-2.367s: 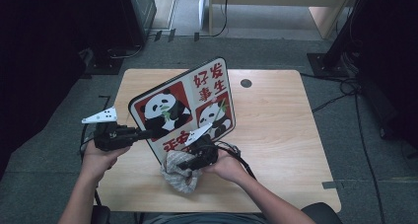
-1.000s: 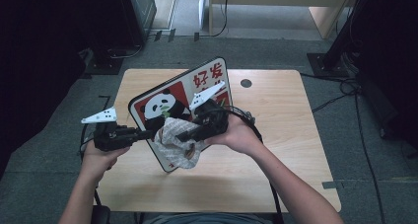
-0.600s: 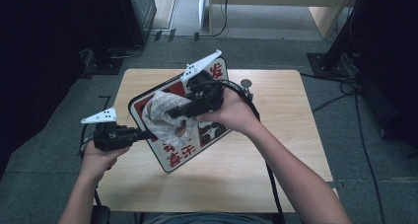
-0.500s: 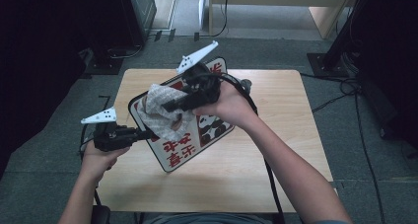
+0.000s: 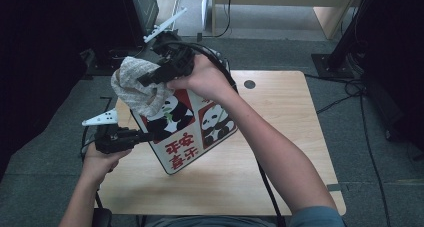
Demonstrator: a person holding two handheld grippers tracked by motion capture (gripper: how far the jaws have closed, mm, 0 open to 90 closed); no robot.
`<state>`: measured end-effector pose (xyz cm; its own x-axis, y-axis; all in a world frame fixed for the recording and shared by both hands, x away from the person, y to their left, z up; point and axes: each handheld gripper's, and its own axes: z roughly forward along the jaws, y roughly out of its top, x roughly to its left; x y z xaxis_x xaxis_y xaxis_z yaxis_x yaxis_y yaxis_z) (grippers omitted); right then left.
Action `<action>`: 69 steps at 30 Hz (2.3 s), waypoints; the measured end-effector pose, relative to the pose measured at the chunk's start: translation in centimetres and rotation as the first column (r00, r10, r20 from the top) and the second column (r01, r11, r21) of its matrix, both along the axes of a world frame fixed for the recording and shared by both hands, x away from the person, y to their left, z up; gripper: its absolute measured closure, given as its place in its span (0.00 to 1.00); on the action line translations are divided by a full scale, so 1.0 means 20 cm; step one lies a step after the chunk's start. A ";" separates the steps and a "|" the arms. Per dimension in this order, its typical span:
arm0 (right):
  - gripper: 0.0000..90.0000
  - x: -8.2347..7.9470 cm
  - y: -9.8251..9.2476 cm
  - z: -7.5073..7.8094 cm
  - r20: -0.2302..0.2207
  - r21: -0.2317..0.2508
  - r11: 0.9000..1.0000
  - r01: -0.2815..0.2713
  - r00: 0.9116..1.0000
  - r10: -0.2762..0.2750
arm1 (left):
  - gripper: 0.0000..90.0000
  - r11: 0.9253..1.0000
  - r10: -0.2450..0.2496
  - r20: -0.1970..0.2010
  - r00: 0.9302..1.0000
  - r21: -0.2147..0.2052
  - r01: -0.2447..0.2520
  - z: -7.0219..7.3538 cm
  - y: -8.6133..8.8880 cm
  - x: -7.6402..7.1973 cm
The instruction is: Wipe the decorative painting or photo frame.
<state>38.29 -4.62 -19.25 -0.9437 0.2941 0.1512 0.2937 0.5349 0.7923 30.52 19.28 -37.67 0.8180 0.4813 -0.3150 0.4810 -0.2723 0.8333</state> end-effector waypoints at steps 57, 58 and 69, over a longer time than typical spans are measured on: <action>0.68 0.11 -0.08 -0.12 0.031 -0.059 0.992 0.114 0.993 -0.113 | 0.87 1.000 0.008 -0.004 1.000 0.006 -0.008 0.00 0.00 0.00; 0.68 0.11 -0.08 -0.12 0.028 -0.059 0.991 0.118 0.993 -0.117 | 0.87 1.000 0.008 -0.004 1.000 0.006 -0.008 0.00 0.00 0.00; 0.68 0.15 -0.15 -0.12 0.024 -0.050 0.989 0.139 0.990 -0.138 | 0.87 1.000 0.008 -0.005 1.000 0.005 -0.008 0.00 0.01 0.00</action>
